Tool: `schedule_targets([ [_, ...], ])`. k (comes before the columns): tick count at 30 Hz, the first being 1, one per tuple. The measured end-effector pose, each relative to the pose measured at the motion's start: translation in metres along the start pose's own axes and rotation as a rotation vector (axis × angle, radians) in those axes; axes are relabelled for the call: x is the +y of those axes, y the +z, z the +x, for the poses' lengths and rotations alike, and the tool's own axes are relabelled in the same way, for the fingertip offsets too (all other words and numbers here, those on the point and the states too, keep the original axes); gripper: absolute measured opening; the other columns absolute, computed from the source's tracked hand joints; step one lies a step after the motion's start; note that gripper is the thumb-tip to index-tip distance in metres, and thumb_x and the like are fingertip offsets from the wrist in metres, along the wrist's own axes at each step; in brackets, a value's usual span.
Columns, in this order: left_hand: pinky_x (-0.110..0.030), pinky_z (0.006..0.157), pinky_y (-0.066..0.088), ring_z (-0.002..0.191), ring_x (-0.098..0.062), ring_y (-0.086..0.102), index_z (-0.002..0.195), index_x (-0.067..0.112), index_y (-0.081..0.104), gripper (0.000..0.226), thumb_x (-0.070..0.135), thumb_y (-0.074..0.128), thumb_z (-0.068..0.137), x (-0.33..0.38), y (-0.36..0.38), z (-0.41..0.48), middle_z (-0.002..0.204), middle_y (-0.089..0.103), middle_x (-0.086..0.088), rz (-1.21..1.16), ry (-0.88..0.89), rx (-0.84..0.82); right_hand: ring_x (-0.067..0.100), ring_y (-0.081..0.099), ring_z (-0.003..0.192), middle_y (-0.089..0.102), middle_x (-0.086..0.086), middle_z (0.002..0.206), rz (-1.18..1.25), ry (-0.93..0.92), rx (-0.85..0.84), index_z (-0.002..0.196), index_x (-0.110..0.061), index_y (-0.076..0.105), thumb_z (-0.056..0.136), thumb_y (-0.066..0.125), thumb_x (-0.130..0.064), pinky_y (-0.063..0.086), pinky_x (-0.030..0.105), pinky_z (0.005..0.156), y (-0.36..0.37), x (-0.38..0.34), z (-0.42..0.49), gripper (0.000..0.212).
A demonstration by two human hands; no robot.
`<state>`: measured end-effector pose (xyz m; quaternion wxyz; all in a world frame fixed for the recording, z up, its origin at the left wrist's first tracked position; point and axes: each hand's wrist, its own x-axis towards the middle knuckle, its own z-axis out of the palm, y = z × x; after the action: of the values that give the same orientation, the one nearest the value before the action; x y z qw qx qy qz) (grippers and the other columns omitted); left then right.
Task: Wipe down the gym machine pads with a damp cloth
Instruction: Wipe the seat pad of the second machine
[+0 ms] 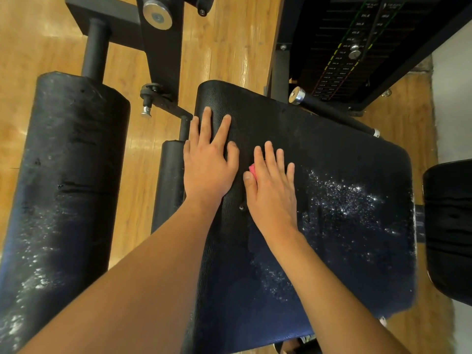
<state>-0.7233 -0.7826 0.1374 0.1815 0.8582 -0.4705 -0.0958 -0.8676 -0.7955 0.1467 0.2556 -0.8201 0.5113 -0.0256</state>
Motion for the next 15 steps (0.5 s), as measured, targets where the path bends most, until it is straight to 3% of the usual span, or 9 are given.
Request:
schedule_targets([
  [7, -0.056, 0.120, 0.028, 0.158, -0.026, 0.009, 0.158, 0.032, 0.036, 0.055, 0.037, 0.037, 0.103, 0.000, 0.000, 0.000, 0.171, 0.017, -0.002, -0.014, 0.005, -0.001, 0.023, -0.005, 0.159, 0.002, 0.003, 0.172, 0.007, 0.045, 0.021, 0.163, -0.015, 0.013, 0.111, 0.025, -0.036, -0.004, 0.039, 0.127, -0.001, -0.009, 0.019, 0.058],
  [15, -0.056, 0.121, 0.027, 0.158, -0.027, 0.009, 0.158, 0.033, 0.036, 0.055, 0.038, 0.037, 0.104, 0.002, -0.002, -0.001, 0.171, 0.016, -0.002, -0.013, 0.001, -0.011, 0.020, -0.007, 0.158, -0.004, -0.001, 0.171, 0.041, 0.057, -0.019, 0.164, -0.017, 0.010, 0.110, 0.026, -0.035, -0.010, 0.033, 0.125, 0.009, -0.008, -0.039, 0.059],
])
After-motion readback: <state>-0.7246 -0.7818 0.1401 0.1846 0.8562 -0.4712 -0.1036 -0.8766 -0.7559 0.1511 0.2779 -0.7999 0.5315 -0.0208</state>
